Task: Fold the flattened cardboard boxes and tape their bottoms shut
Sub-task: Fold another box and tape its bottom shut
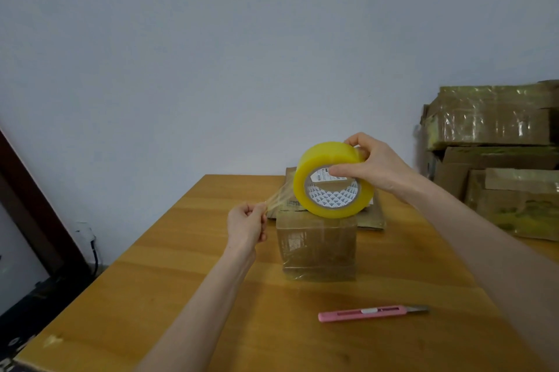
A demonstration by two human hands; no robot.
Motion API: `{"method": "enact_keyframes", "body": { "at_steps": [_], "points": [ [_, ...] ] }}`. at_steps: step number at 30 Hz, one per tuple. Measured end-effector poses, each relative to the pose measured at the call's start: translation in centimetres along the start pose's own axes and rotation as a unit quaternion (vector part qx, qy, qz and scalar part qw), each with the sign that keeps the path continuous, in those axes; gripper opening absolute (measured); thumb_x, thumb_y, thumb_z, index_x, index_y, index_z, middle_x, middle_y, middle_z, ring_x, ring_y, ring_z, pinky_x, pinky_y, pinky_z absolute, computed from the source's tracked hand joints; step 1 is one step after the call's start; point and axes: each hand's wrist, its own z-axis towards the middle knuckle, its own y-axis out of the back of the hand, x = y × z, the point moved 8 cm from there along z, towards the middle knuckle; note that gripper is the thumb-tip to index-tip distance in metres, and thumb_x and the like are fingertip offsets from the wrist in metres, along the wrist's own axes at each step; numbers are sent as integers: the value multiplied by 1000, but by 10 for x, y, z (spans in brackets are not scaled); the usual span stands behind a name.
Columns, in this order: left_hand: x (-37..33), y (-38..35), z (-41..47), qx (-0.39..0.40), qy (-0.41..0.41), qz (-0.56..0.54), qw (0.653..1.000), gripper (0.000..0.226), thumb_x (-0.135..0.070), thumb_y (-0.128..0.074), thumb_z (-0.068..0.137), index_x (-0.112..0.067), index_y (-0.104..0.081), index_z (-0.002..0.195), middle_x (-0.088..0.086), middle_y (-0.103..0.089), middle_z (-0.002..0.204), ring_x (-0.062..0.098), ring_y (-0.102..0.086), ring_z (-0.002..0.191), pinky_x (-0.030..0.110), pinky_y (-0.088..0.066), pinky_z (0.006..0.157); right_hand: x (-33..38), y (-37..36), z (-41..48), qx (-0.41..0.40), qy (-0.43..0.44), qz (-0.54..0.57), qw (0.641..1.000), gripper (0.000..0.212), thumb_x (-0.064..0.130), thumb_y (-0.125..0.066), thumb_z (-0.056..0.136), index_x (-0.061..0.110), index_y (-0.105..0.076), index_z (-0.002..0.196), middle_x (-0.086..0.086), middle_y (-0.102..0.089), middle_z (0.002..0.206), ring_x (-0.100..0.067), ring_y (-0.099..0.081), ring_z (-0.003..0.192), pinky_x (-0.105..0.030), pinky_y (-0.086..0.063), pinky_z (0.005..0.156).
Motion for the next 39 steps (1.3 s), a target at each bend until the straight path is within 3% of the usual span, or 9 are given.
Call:
{"method": "enact_keyframes", "body": {
  "at_steps": [8,13,15,17,20,25,29,33,39],
  "points": [
    [37,-15,-2,55,36,55,996,27,-19,-54,96,-9,-53,71,1,-48,55,8,-36,41,21,-31,37,19,-18,2,24,33,-46,998,48,41,-82,64,25,-54,99,1,-61,93,-16,-62,85,-37,-51,73],
    [42,-14,0,153,39,291,944,35,-44,-44,97,-10,-48,90,4,-60,64,11,-44,42,22,-36,38,17,-18,1,11,32,-32,999,43,42,-81,66,28,-54,97,6,-60,87,-13,-60,82,-31,-48,68],
    [31,-2,3,116,-26,369,922,36,-46,-50,94,-12,-48,106,-1,-64,72,8,-52,54,21,-41,48,15,-17,0,10,29,-19,999,42,41,-80,66,29,-55,98,7,-62,87,-11,-60,81,-27,-48,66],
    [-1,5,1,45,-146,319,935,45,-42,-57,91,-12,-52,124,-9,-63,90,6,-57,78,20,-44,69,12,-19,0,11,31,0,999,45,41,-80,67,32,-56,103,9,-63,92,-8,-62,84,-25,-48,69],
    [-26,-38,-25,187,-228,233,927,77,-45,-70,80,-22,-32,144,-15,-43,136,0,-44,118,24,-37,101,6,-20,-2,8,32,32,999,52,39,-79,69,36,-54,115,12,-62,103,-6,-61,91,-26,-52,76],
    [-19,-70,-21,232,-308,336,859,91,-39,-82,66,-23,-32,140,-6,-42,140,8,-39,127,21,-33,102,-15,-19,-9,23,9,98,995,58,24,-77,74,39,-48,122,10,-61,108,-8,-62,94,-23,-53,73],
    [-18,-75,-11,296,-321,384,813,91,-44,-79,69,-20,-31,142,0,-41,144,15,-40,130,31,-35,107,-32,-14,-10,-13,-21,147,989,41,22,-80,71,26,-56,104,-1,-69,96,-17,-68,87,-30,-57,74],
    [-17,-87,-9,331,-348,439,760,93,-50,-70,75,-17,-24,149,0,-22,156,13,-18,143,34,-22,116,-25,8,-9,-37,-7,104,994,34,25,-80,70,22,-63,100,-1,-70,91,-15,-67,83,-28,-54,74],
    [-6,-86,-4,324,-302,492,749,102,-57,-64,75,-16,-11,152,-3,-5,159,11,-10,145,30,-12,119,-32,48,-23,-21,-28,30,999,39,26,-78,71,22,-65,108,9,-66,81,-5,-61,74,-23,-44,71]
  ]
}}
